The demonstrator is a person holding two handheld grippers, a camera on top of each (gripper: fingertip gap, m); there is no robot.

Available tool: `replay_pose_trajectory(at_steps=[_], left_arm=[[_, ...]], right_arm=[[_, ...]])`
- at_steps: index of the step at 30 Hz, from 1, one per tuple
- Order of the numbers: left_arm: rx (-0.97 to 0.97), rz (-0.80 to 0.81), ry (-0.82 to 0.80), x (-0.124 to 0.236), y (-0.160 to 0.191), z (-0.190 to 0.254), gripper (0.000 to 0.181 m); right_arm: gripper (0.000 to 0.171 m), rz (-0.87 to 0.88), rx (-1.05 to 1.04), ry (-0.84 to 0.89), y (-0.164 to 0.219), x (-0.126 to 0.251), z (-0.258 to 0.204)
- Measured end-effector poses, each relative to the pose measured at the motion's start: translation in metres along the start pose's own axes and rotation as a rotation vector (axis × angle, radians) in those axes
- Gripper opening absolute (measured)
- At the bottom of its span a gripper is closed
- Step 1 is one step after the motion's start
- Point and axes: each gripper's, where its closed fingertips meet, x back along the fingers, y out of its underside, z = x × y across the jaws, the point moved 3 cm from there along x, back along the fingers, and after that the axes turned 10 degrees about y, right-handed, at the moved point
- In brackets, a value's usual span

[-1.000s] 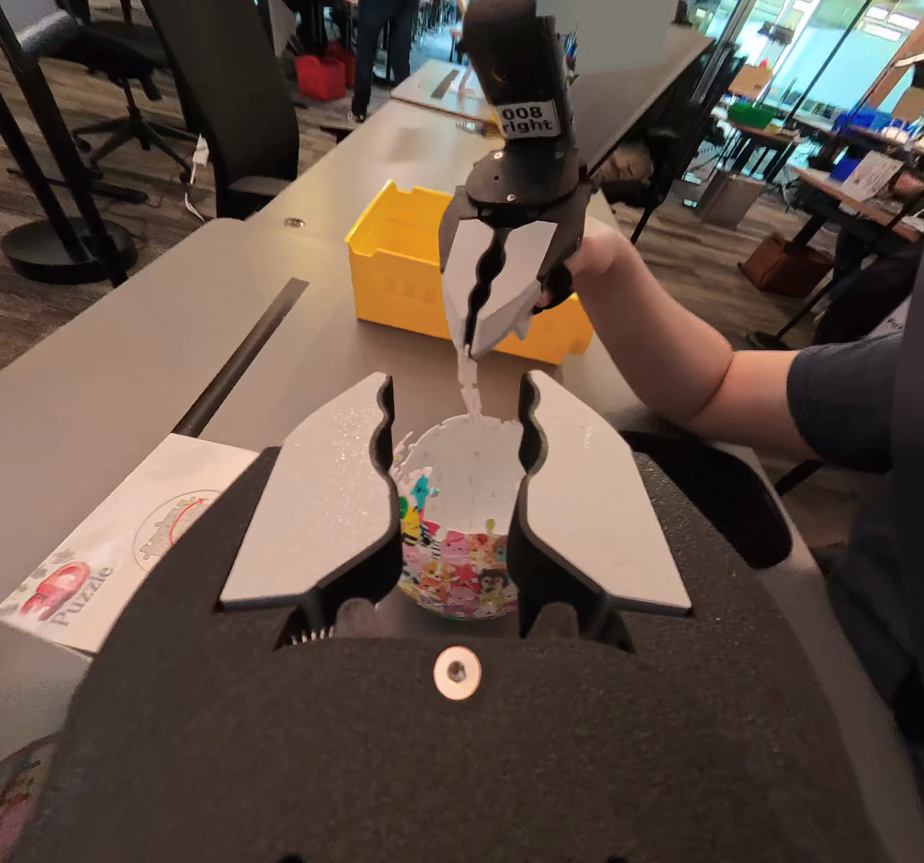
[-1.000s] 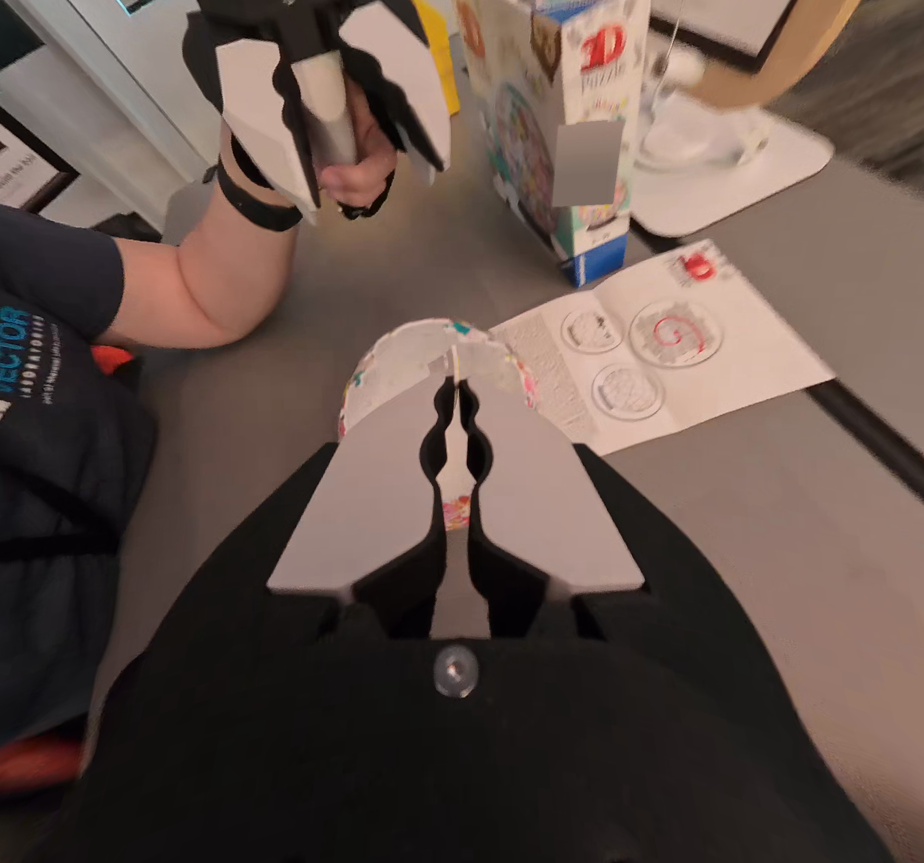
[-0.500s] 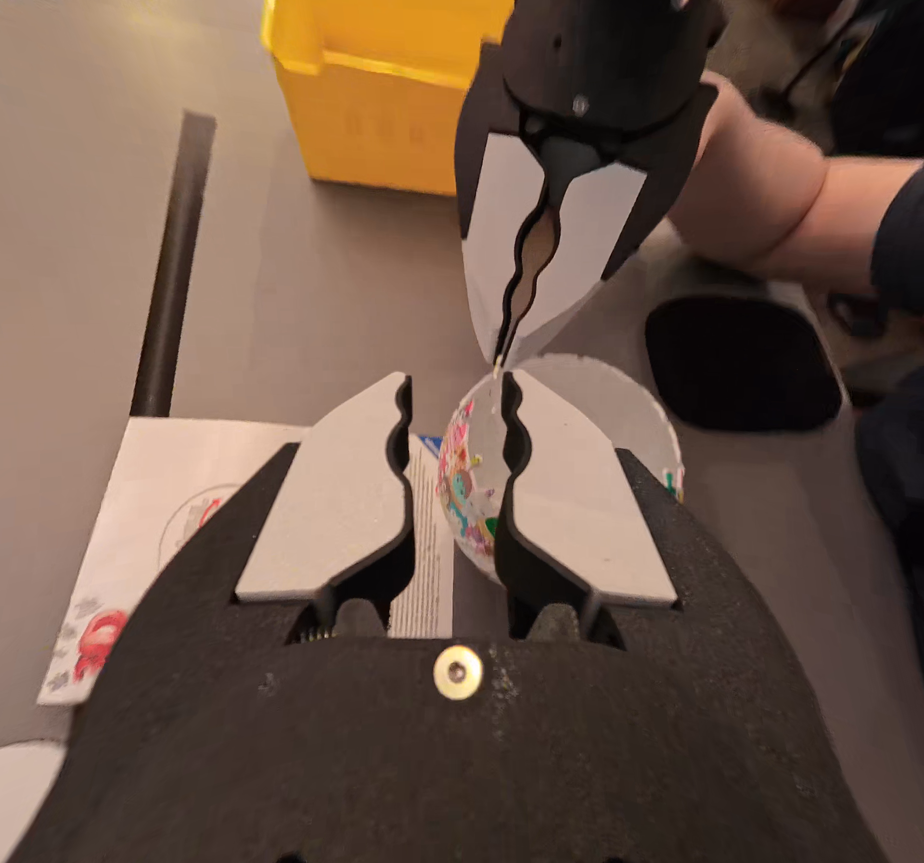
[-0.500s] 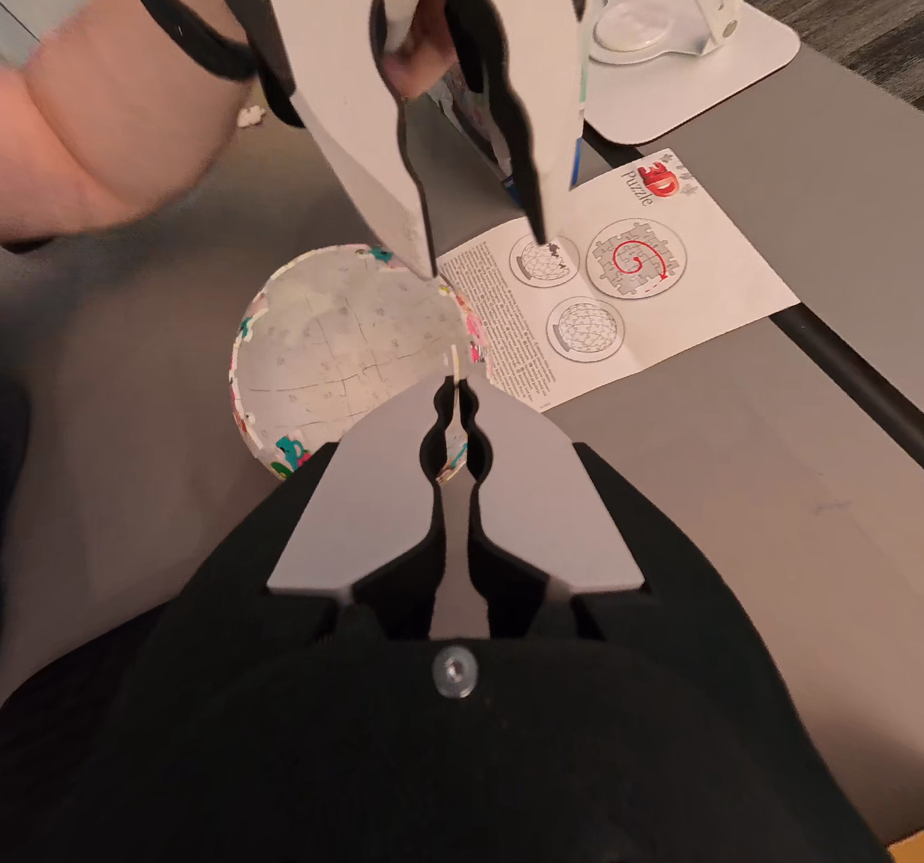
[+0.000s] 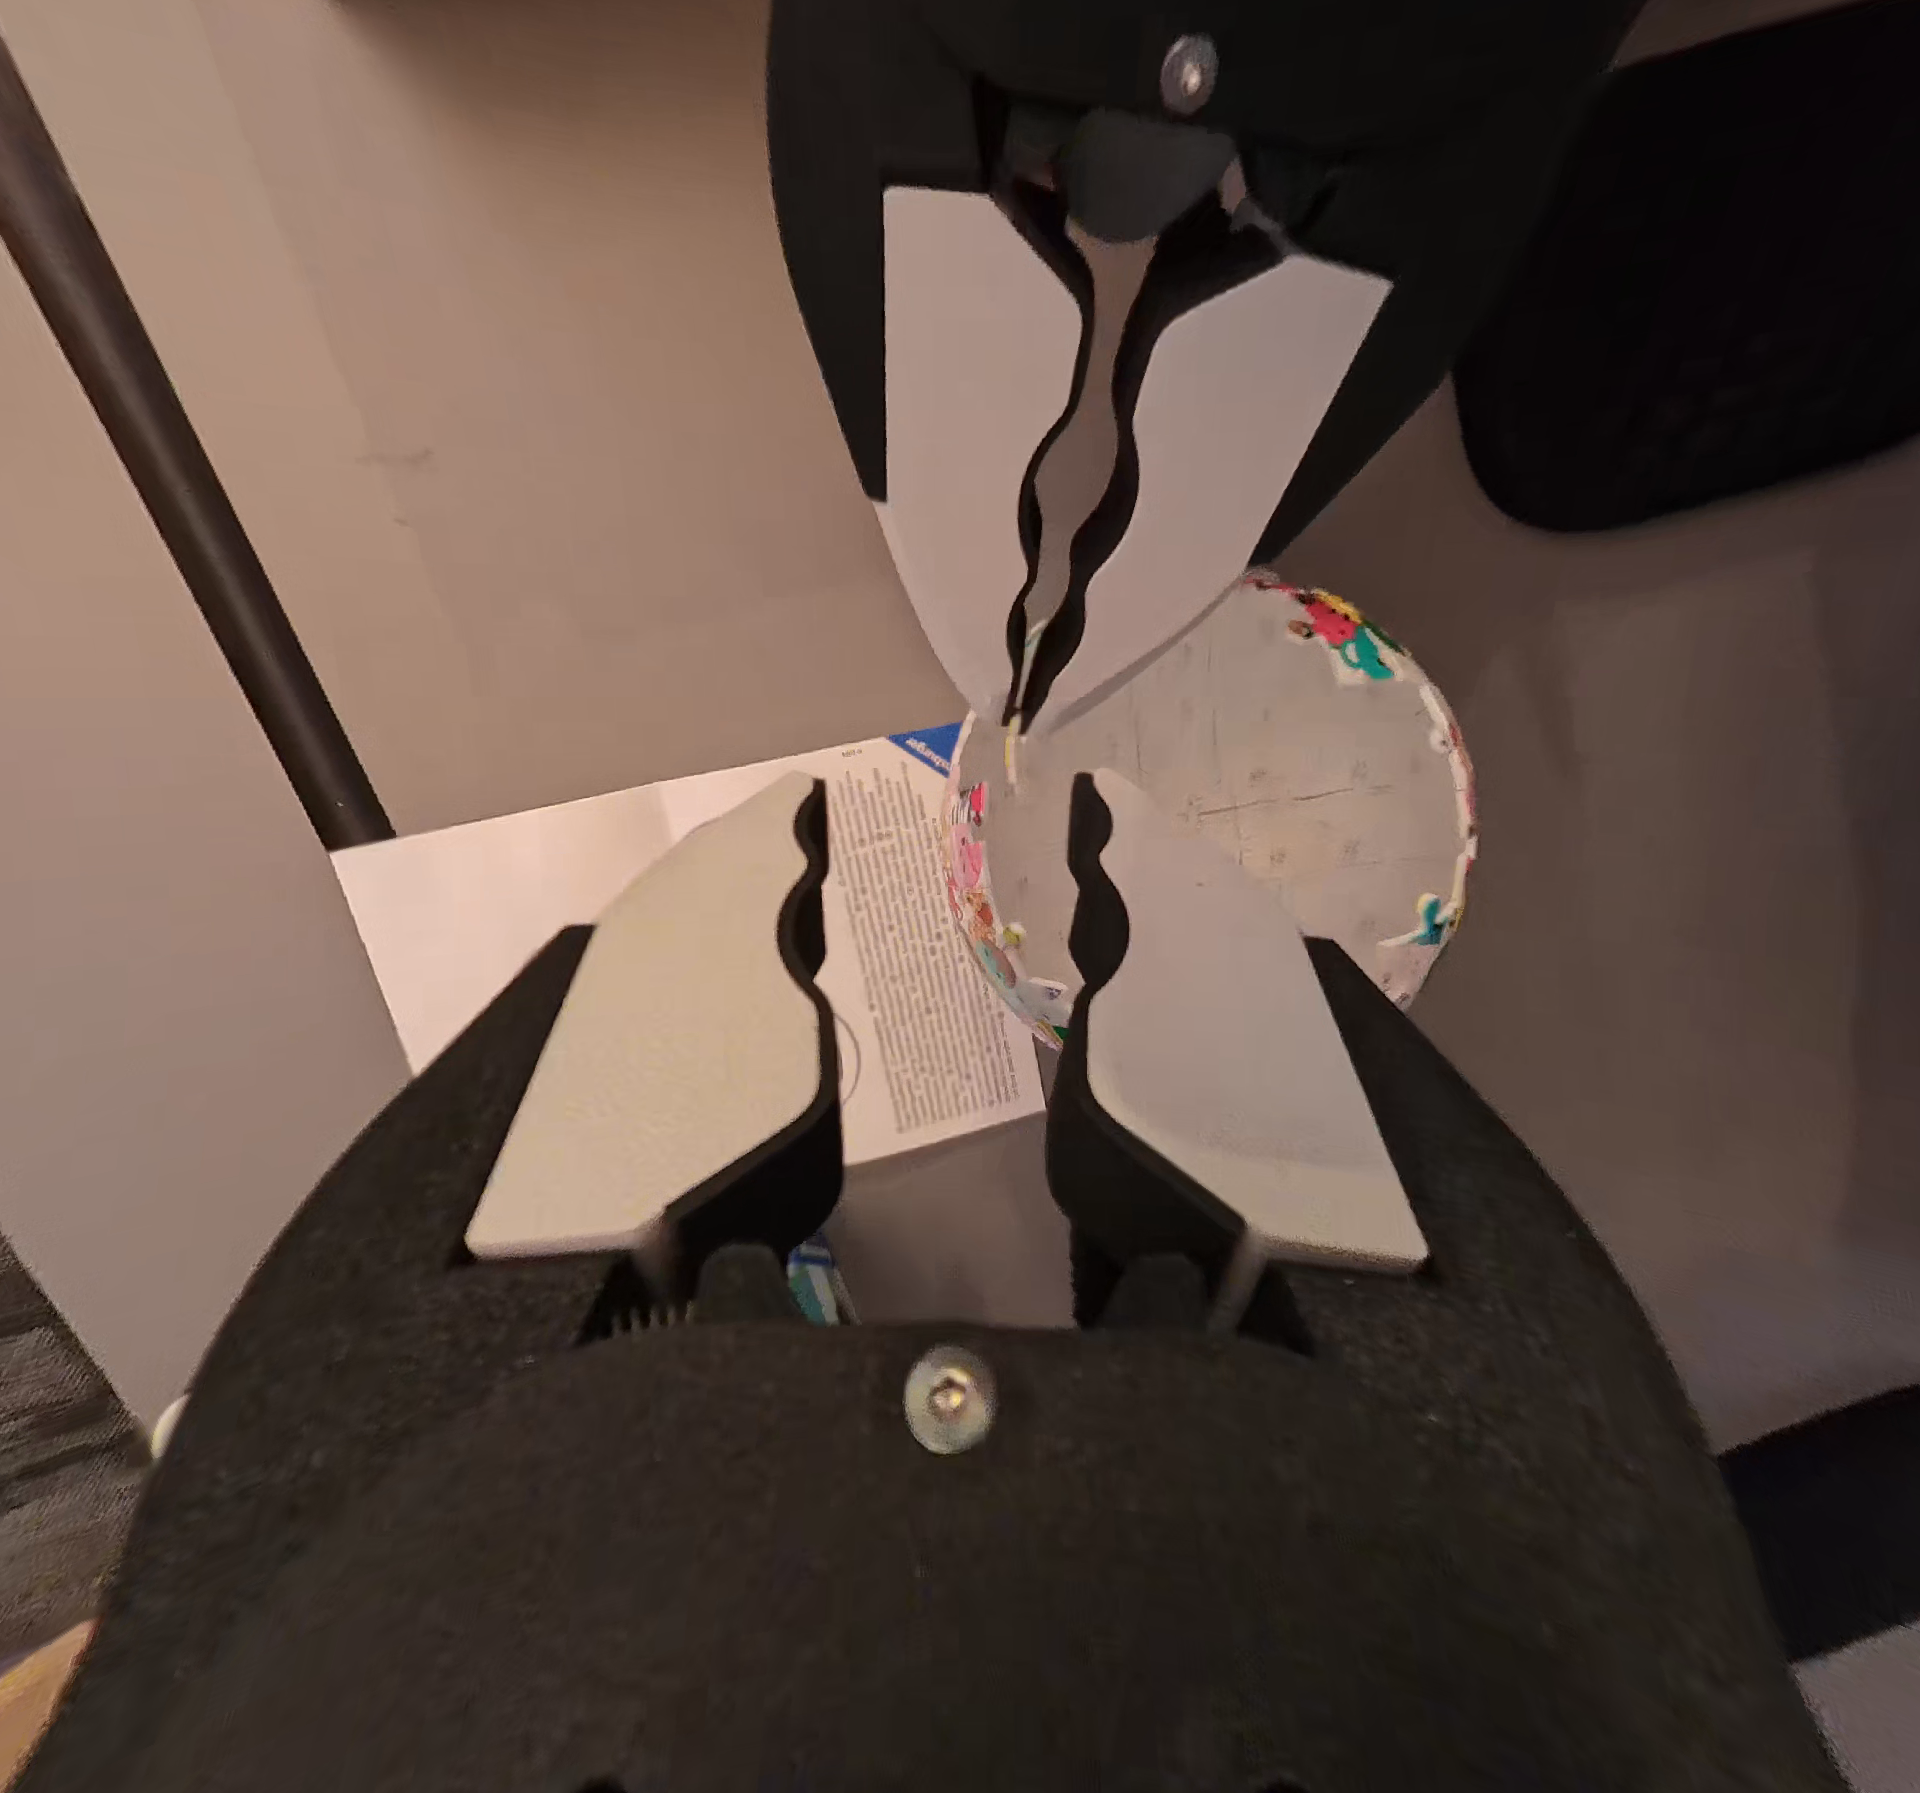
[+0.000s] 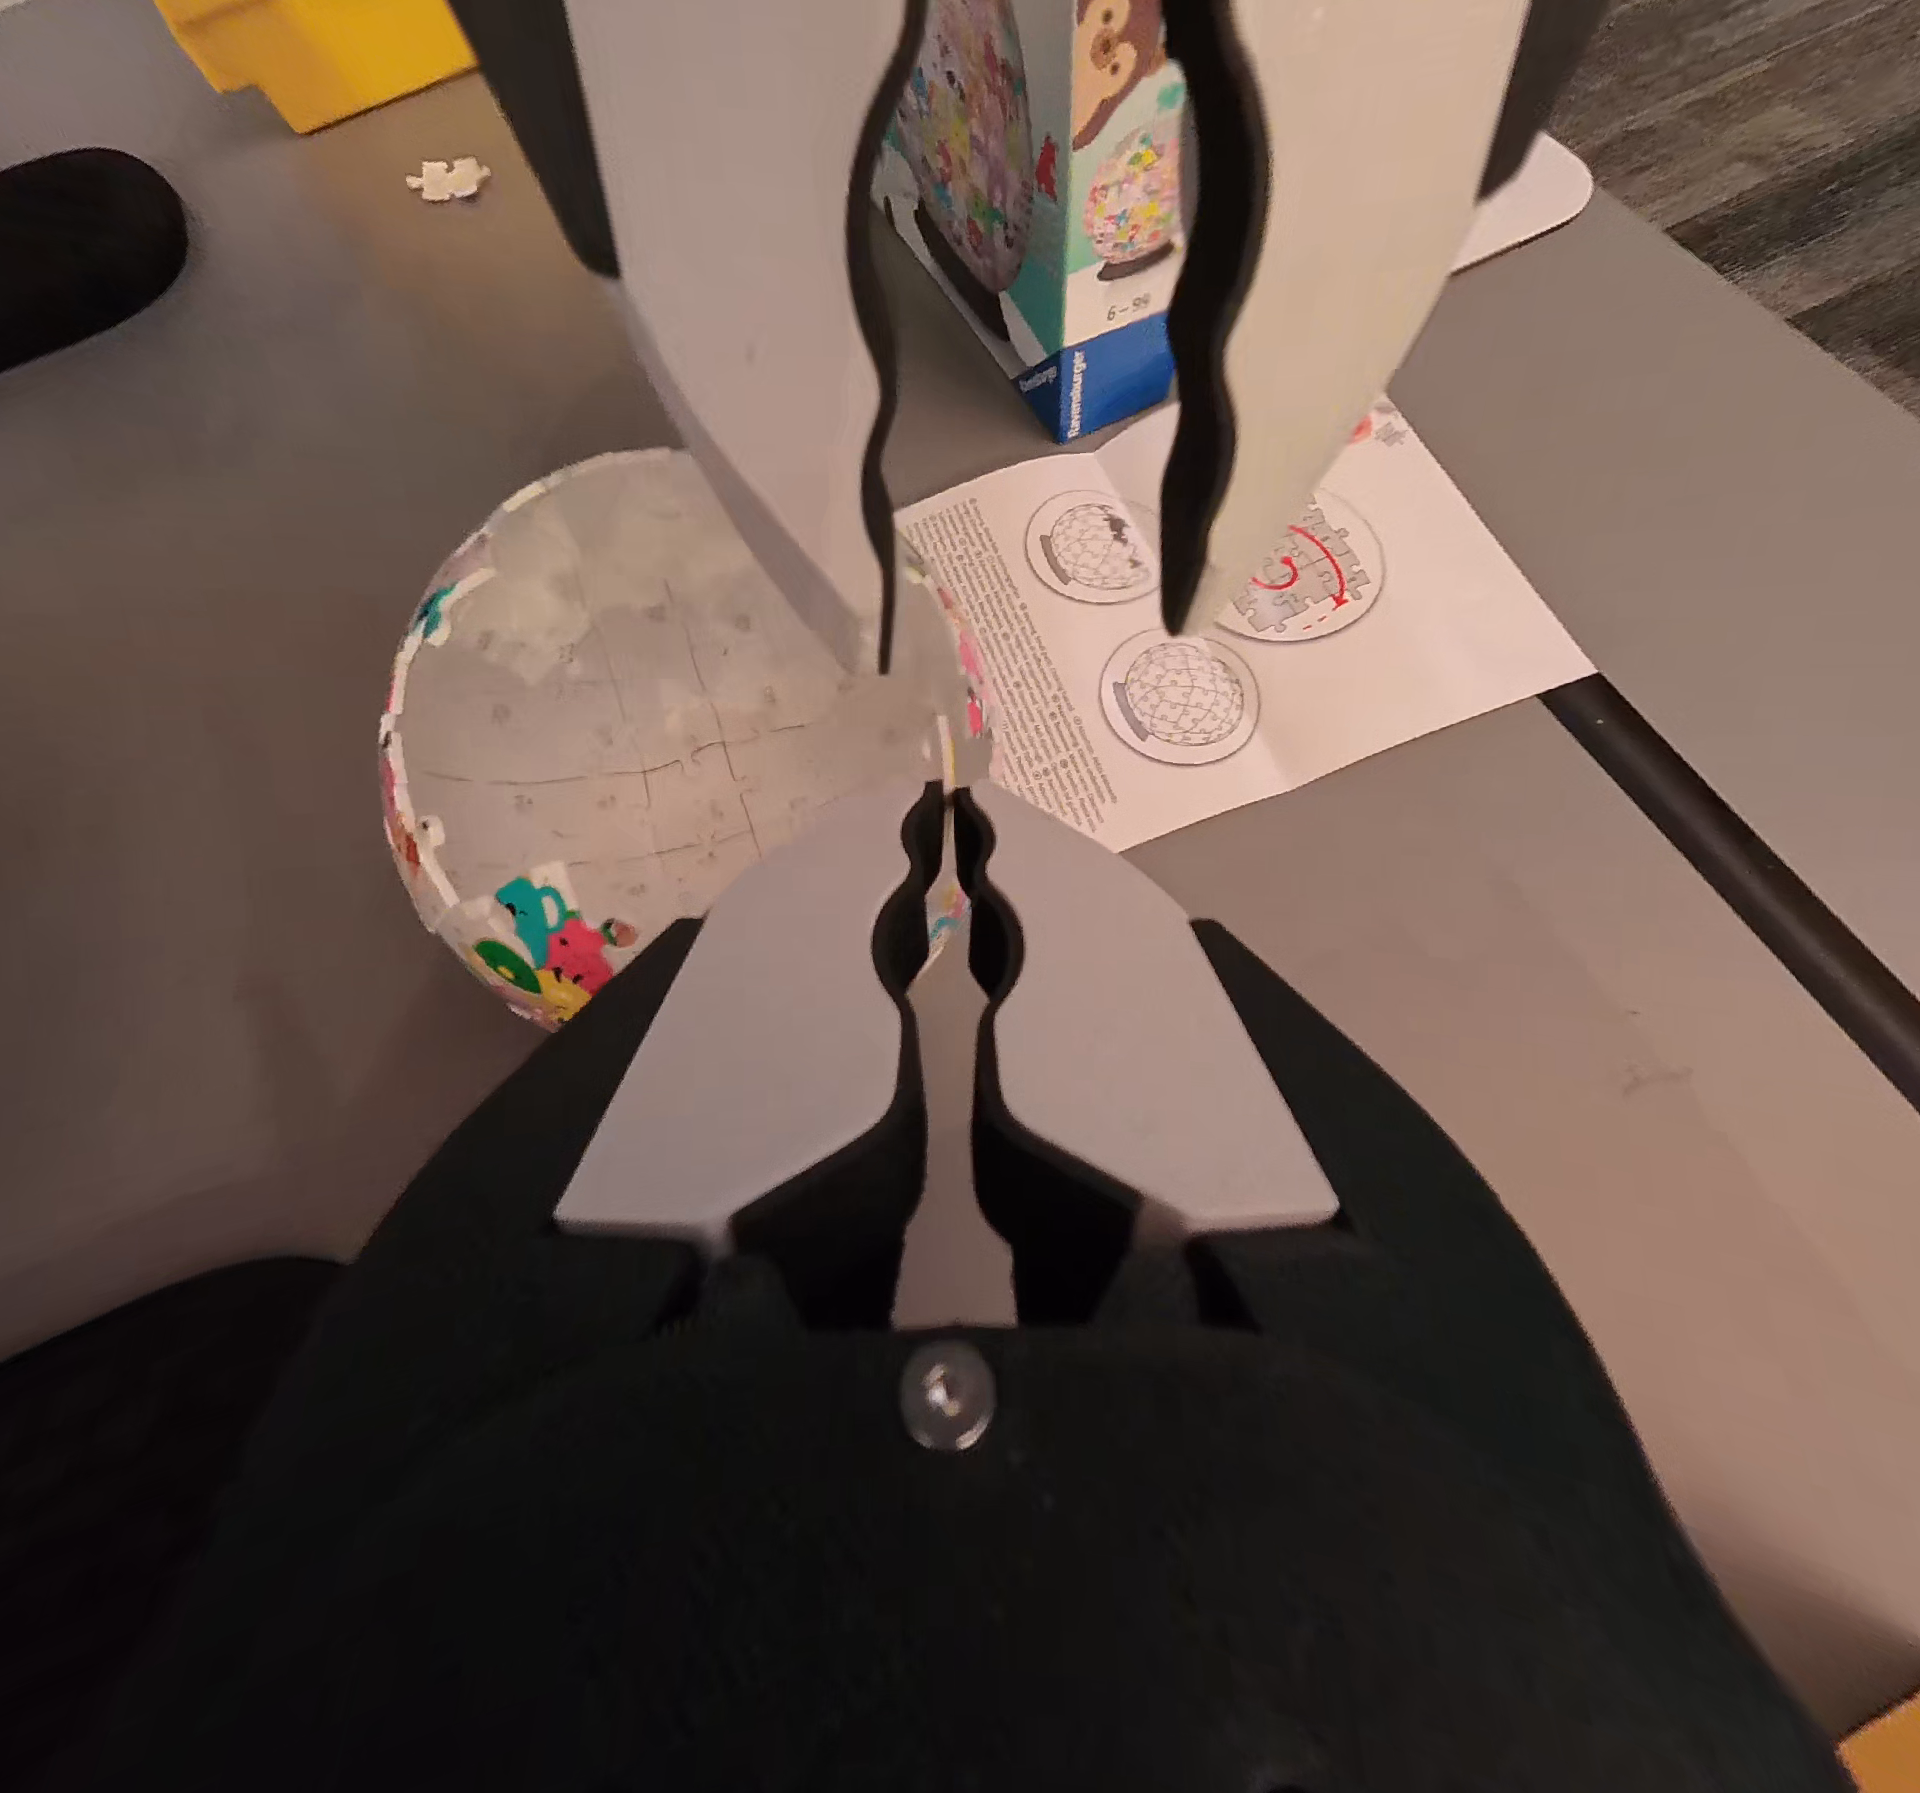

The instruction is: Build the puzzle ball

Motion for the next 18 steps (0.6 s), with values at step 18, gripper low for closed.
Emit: replay_pose_trajectory(at_steps=[18], left_arm=[[-0.011, -0.152, 0.025, -0.032, 0.021, -0.002, 0.041]], right_arm=[[0.003, -0.003, -0.008, 0.076, 0.004, -0.001, 0.005]])
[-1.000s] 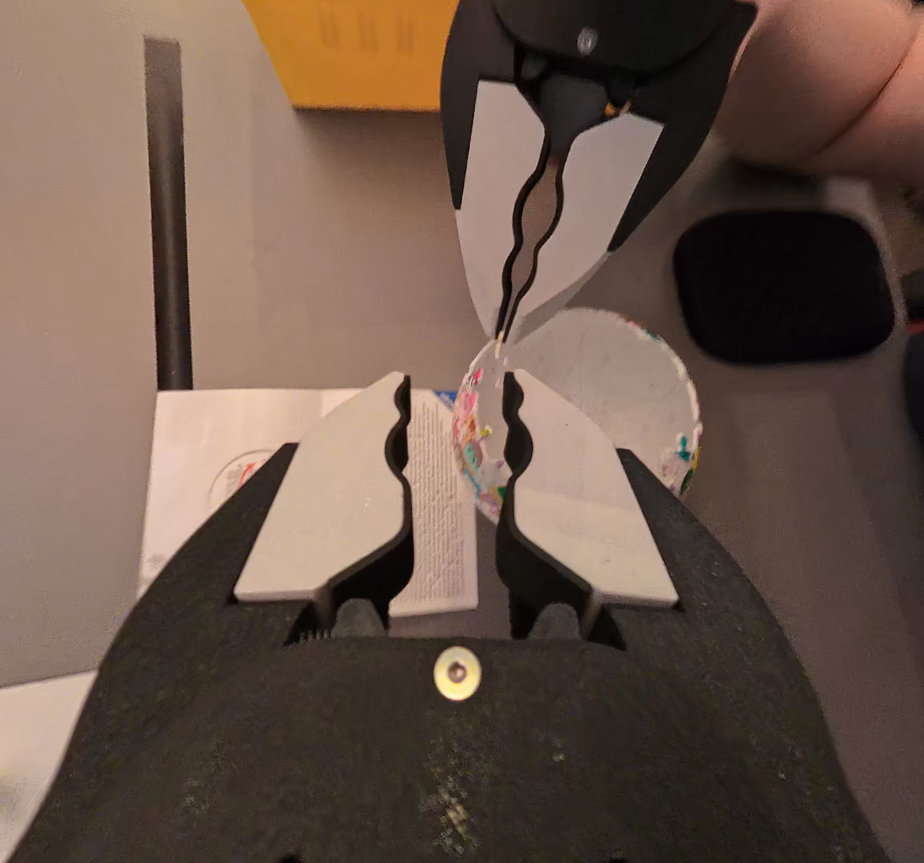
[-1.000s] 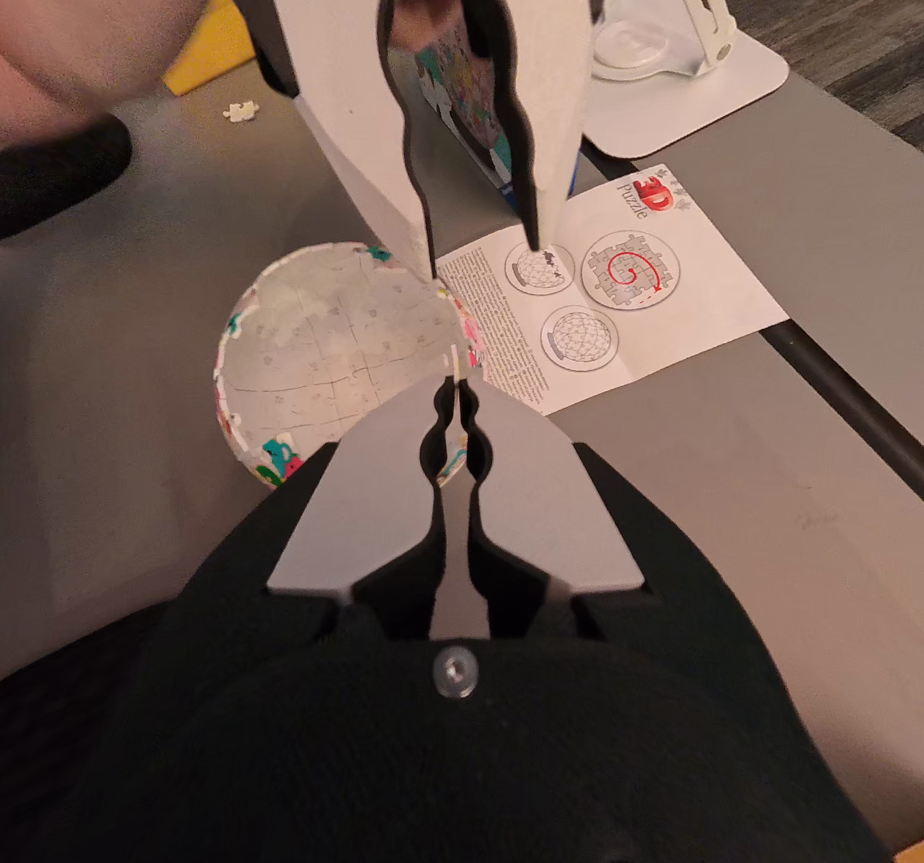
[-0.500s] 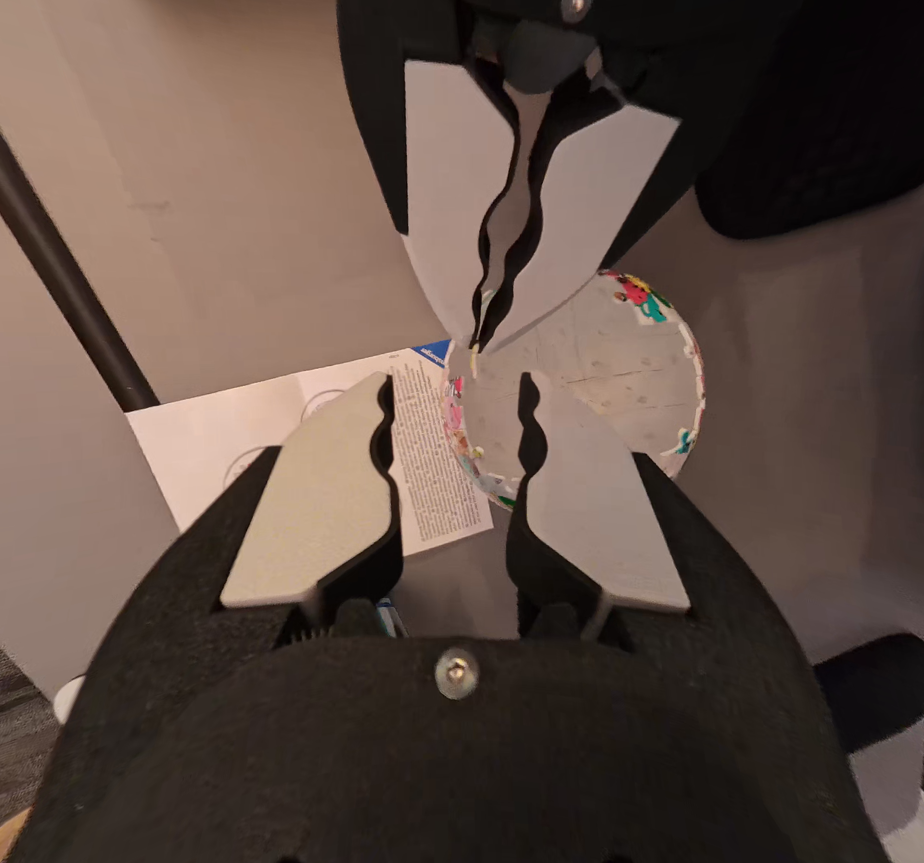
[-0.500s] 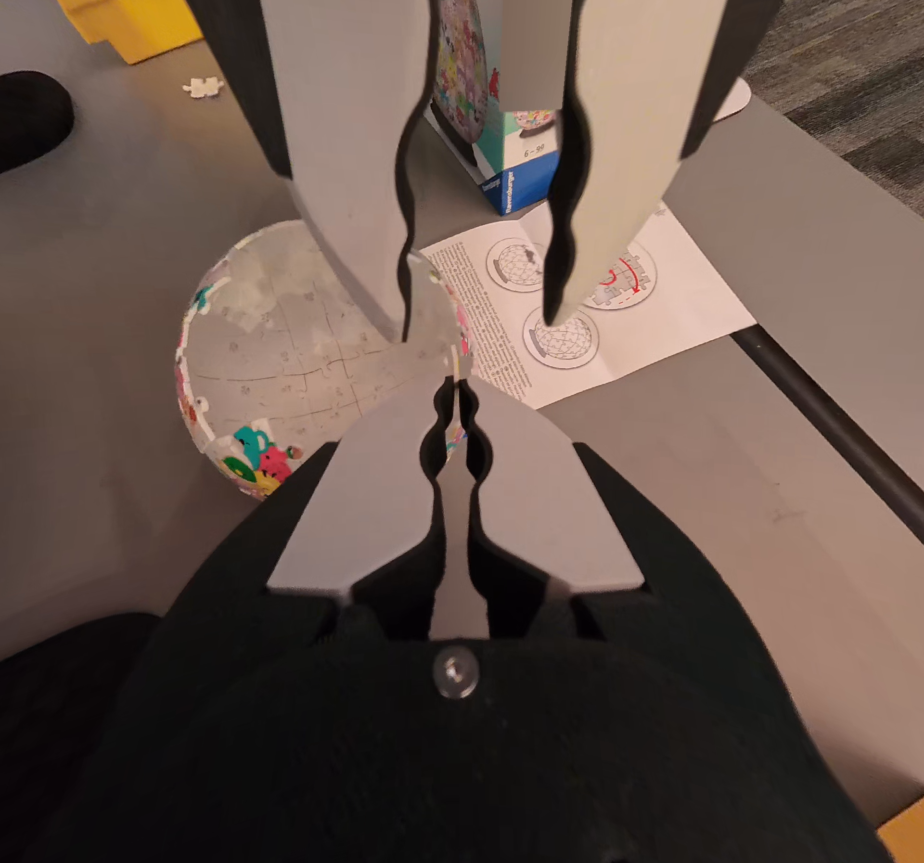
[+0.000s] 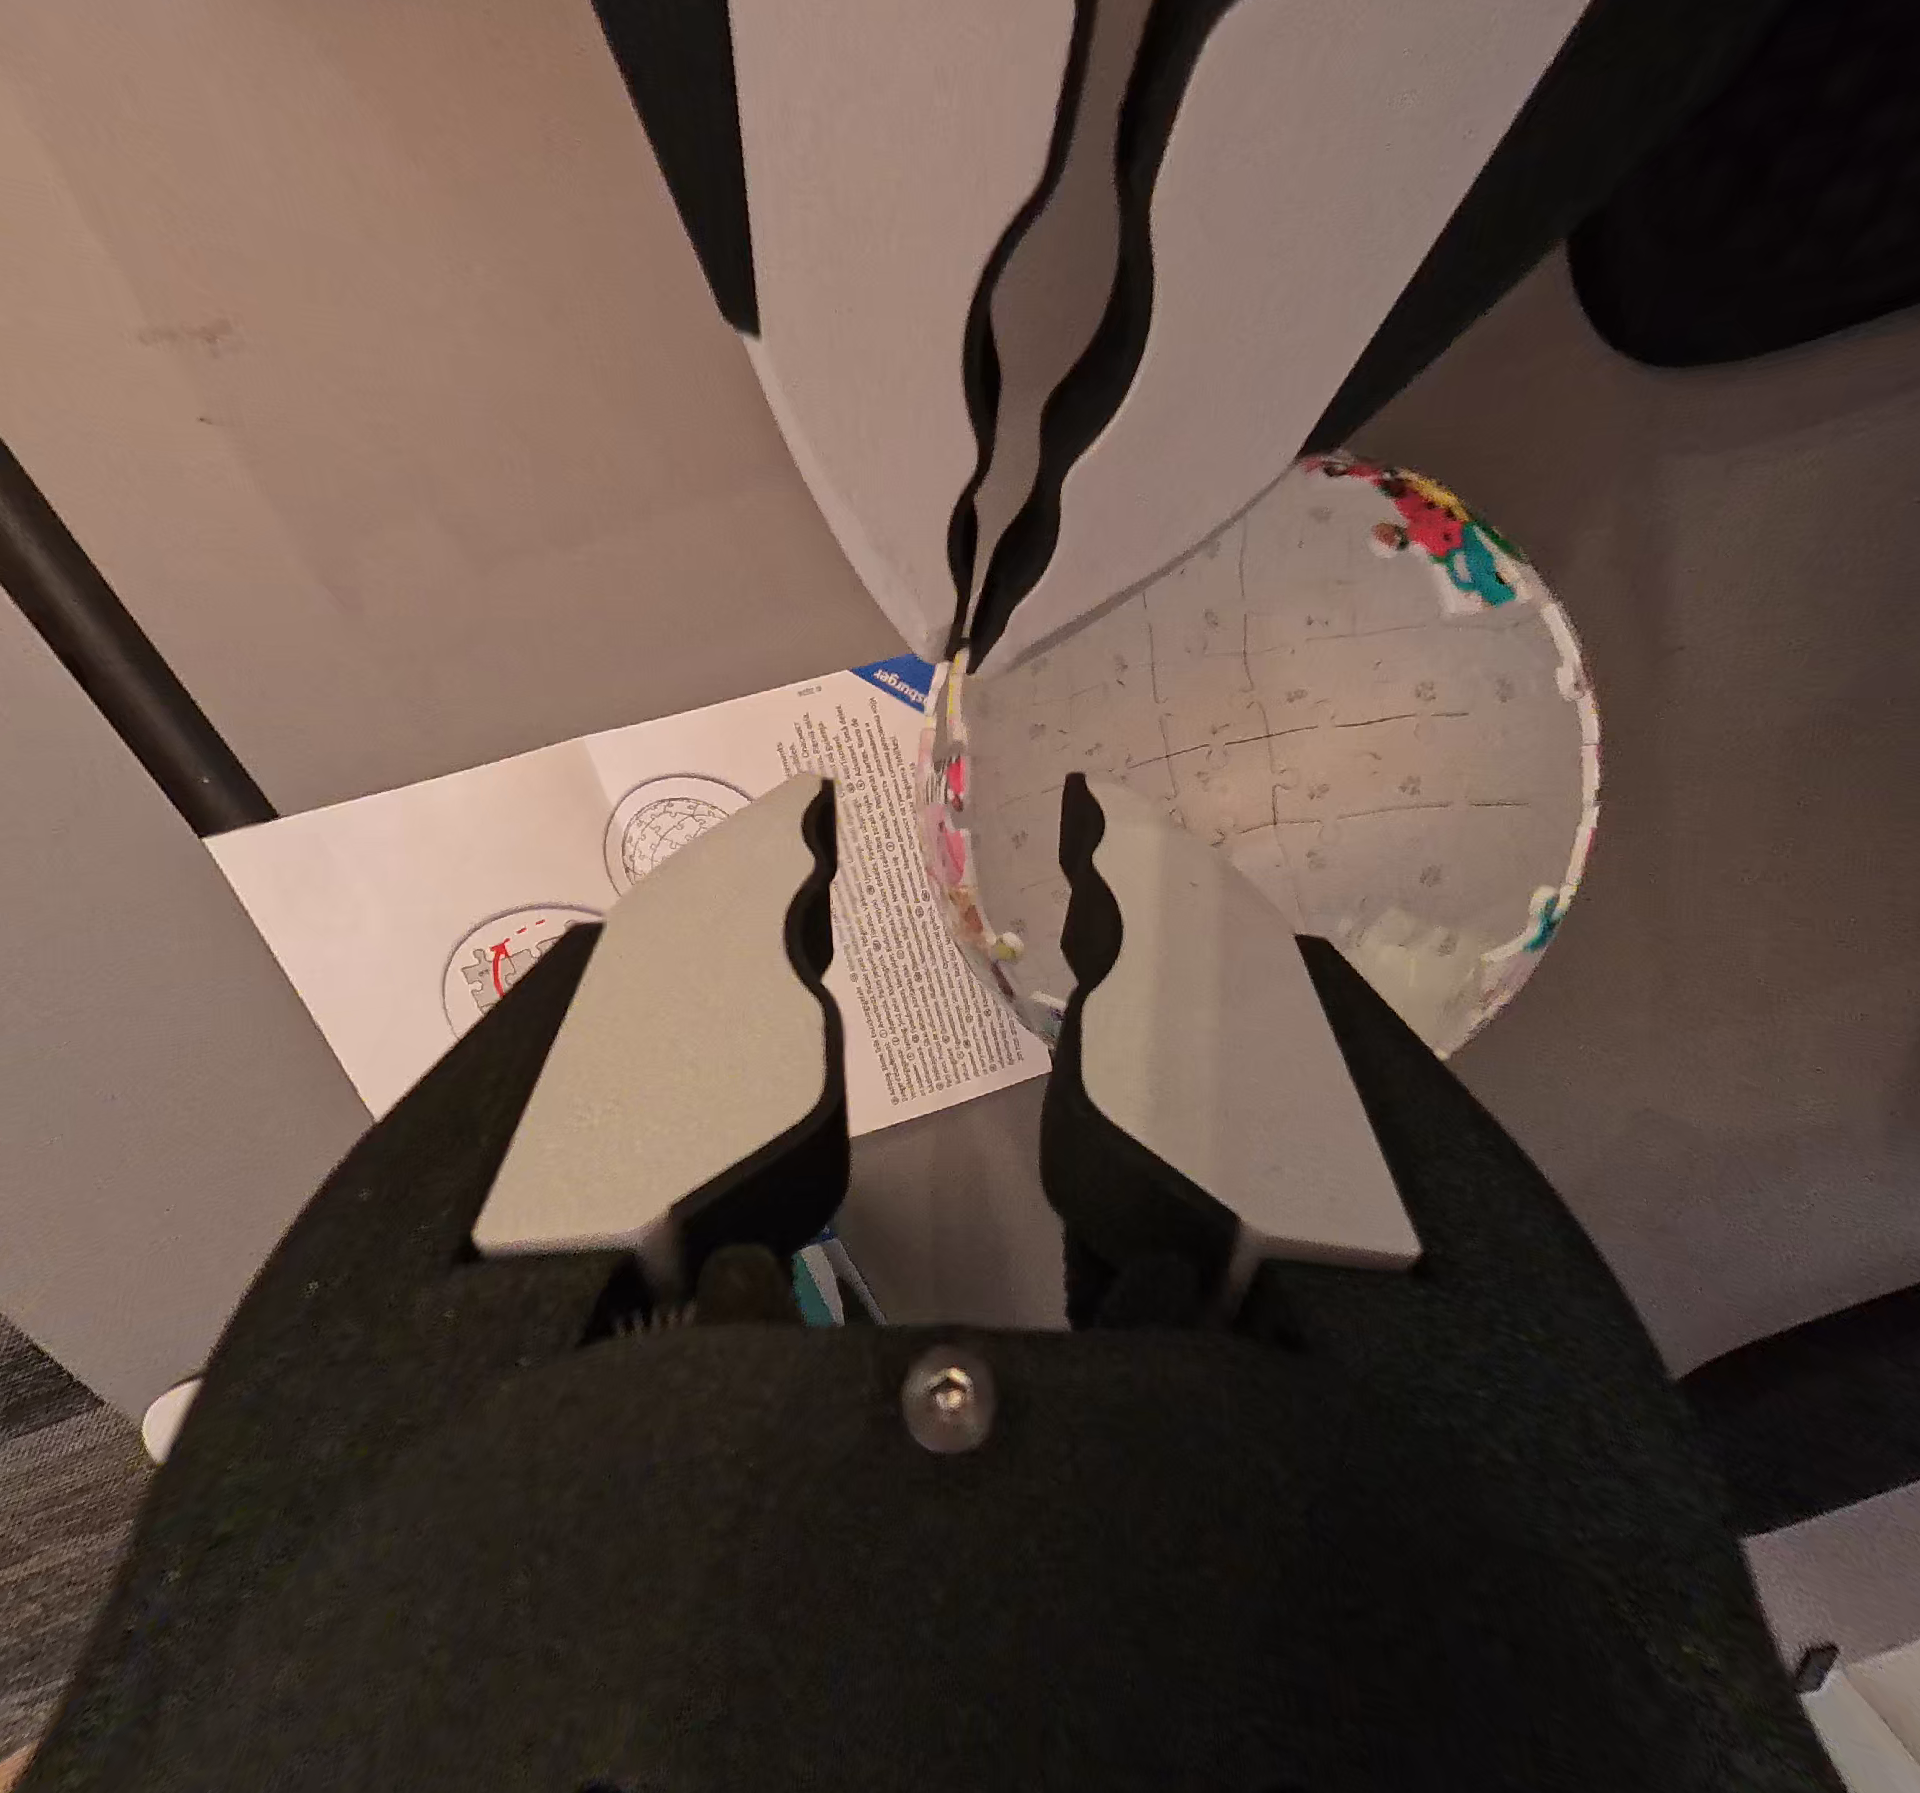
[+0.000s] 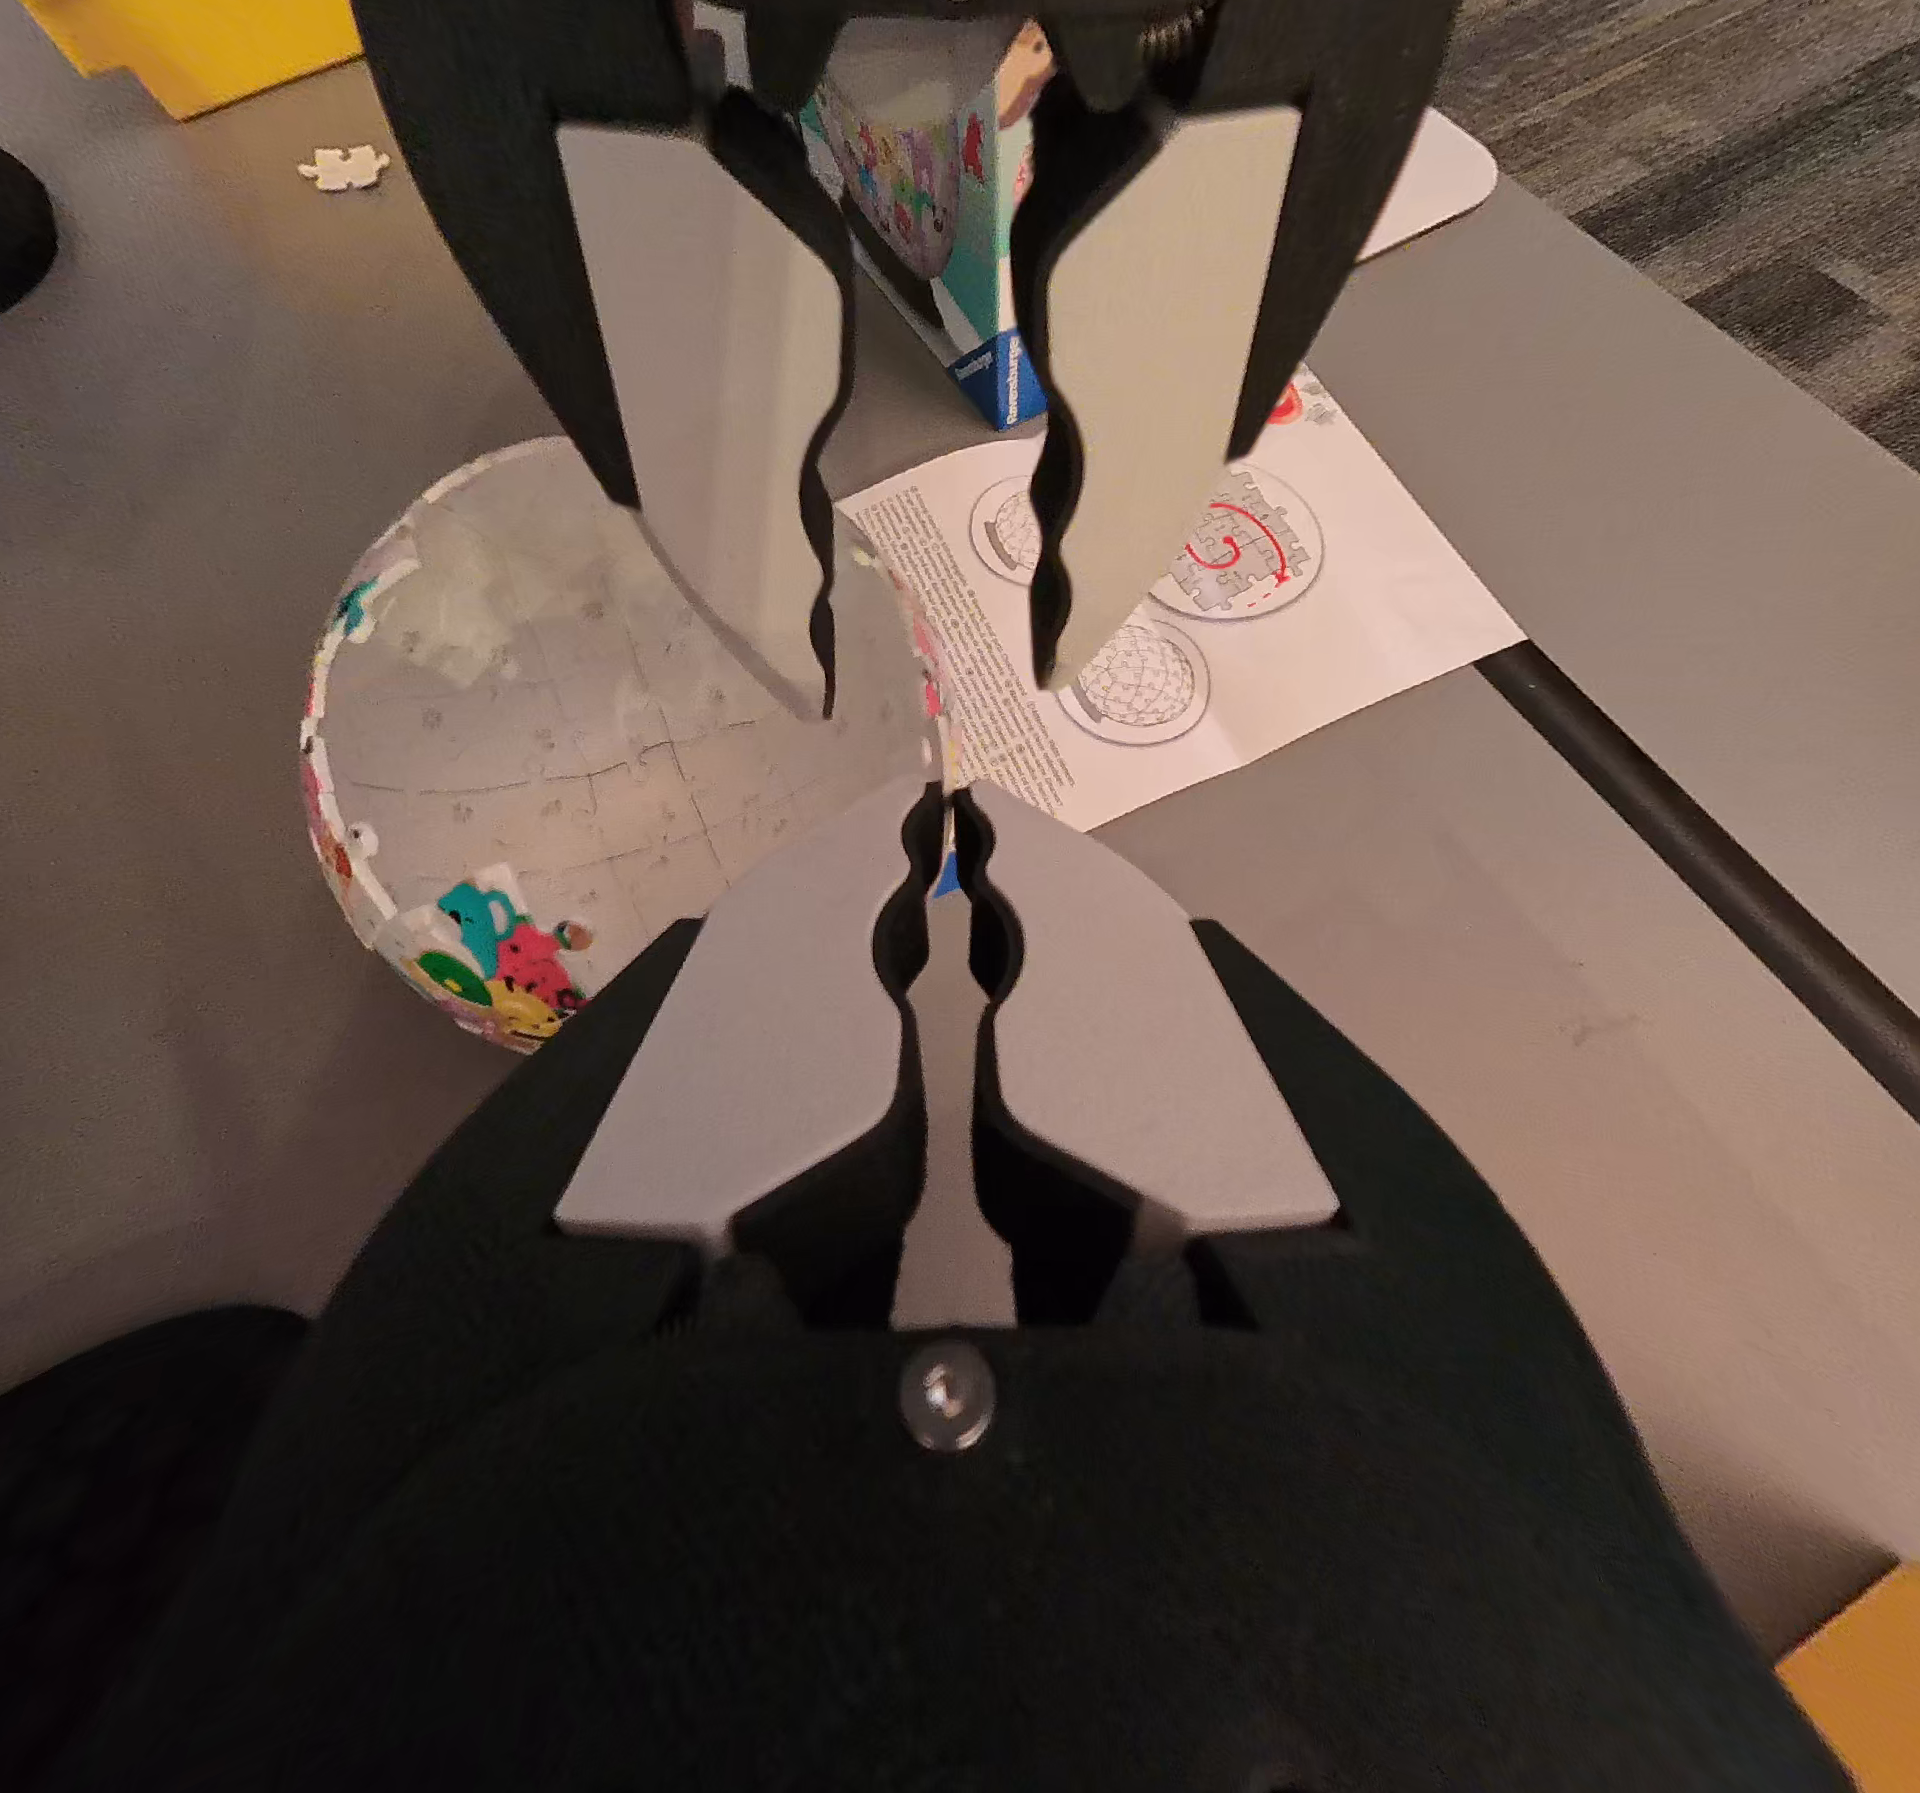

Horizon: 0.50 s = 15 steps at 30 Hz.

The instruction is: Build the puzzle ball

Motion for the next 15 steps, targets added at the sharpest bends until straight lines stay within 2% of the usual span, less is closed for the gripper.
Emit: replay_pose_trajectory(at_steps=[15], left_arm=[[0.005, 0.014, 0.058, -0.0062, -0.0002, -0.0057, 0.035]], right_arm=[[0.003, 0.004, -0.03, 0.001, 0.0067, -0.0084, 0.0013]])
